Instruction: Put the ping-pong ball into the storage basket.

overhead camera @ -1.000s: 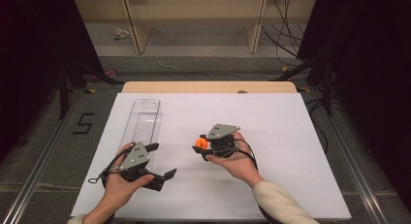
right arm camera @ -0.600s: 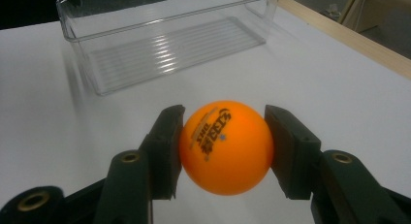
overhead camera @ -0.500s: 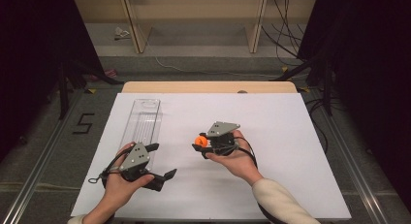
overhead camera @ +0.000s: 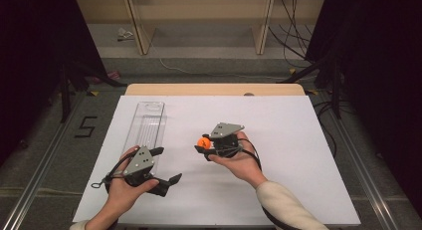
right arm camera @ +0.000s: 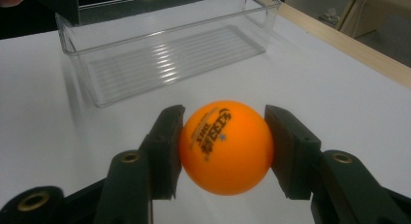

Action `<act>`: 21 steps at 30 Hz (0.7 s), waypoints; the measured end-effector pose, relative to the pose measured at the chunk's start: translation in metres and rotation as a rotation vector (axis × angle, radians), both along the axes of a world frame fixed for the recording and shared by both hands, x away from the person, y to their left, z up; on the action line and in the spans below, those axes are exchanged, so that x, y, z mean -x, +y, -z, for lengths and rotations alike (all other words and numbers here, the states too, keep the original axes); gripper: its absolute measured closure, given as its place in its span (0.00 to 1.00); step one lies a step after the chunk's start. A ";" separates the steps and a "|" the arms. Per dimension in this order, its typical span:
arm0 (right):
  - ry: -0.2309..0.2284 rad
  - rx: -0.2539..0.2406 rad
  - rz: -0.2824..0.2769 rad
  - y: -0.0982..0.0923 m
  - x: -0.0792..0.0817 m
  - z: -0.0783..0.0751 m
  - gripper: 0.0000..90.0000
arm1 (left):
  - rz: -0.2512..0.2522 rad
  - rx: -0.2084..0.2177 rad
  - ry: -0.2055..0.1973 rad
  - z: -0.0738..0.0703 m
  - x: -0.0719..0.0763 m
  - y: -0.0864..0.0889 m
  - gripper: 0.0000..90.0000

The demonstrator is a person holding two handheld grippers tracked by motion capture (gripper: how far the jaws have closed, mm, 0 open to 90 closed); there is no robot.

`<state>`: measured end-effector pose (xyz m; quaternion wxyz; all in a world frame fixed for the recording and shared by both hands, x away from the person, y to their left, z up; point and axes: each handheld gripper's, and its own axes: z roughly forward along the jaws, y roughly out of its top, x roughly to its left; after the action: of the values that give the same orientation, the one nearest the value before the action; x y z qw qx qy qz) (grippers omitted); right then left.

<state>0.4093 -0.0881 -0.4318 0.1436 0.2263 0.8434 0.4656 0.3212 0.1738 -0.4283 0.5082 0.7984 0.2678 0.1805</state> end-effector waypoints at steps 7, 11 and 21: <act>0.000 -0.004 0.003 0.002 -0.001 -0.001 0.57 | 0.000 -0.001 0.001 0.000 0.000 0.000 0.00; -0.002 -0.007 0.001 0.004 -0.002 -0.002 0.57 | 0.001 0.000 0.002 0.000 0.000 0.000 0.00; -0.002 -0.007 0.001 0.008 -0.005 -0.004 0.57 | 0.002 0.000 0.003 0.000 0.000 0.000 0.00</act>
<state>0.4141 -0.0805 -0.4274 0.1439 0.2266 0.8415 0.4688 0.3213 0.1740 -0.4285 0.5078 0.7991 0.2676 0.1788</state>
